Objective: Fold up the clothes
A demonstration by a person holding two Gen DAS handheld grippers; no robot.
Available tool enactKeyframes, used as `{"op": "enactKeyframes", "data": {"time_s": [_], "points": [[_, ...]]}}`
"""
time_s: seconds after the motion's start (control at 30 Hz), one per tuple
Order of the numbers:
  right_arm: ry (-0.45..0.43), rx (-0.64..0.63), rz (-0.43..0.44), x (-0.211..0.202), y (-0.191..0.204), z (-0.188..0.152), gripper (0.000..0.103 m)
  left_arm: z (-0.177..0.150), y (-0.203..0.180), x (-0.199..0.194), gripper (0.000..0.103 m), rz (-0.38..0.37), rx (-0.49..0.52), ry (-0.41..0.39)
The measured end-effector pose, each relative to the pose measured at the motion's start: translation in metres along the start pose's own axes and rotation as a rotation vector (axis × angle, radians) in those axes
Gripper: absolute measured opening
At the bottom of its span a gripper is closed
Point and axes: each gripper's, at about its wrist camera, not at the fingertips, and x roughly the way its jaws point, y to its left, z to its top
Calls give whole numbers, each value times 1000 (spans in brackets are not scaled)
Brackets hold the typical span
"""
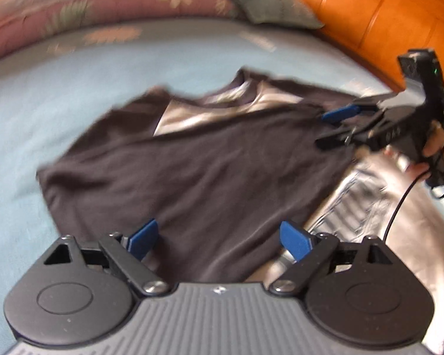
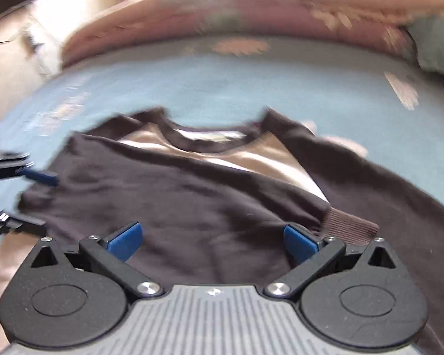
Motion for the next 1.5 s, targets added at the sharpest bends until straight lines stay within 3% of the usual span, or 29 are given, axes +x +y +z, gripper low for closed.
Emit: {"op": "enactKeyframes", "data": {"time_s": [0.13, 0.23, 0.37, 0.47, 0.6, 0.7, 0.77, 0.83, 0.93, 1.0, 1.2, 1.27, 1.4, 1.5], "points": [[-3, 76, 3, -8, -12, -1, 103, -2, 1, -11, 90, -25, -63, -10], [-3, 70, -29, -27, 2, -4, 103, 6, -15, -22, 90, -10, -54, -18], [34, -13, -83, -56, 30, -26, 103, -2, -60, -40, 91, 51, 71, -2], [81, -72, -116, -76, 45, -58, 103, -22, -96, -46, 92, 51, 157, 48], [146, -49, -129, -78, 51, -104, 103, -62, -133, -39, 92, 63, 163, 107], [138, -41, -155, -91, 54, -133, 103, -98, -155, -41, 94, 106, 189, 119], [128, -39, -173, -101, 56, -152, 103, -119, -163, -53, 96, 134, 181, 85], [115, -36, -191, -113, 55, -171, 103, -135, -160, -69, 99, 122, 83, 86], [95, -4, -208, -141, 45, -197, 103, -158, -163, -93, 100, 152, 30, 77], [77, 41, -193, -158, 41, -209, 103, -167, -171, -100, 100, 177, 23, 113], [9, -28, -134, -178, 83, -207, 103, -148, -208, -105, 100, 148, 81, 47], [25, -58, -109, -170, 99, -211, 103, -142, -217, -98, 100, 122, 91, 39], [63, -31, -102, -167, 102, -232, 103, -161, -207, -82, 100, 127, 3, 130], [55, 26, -116, -178, 91, -248, 103, -181, -193, -99, 101, 147, -46, 98]]}}
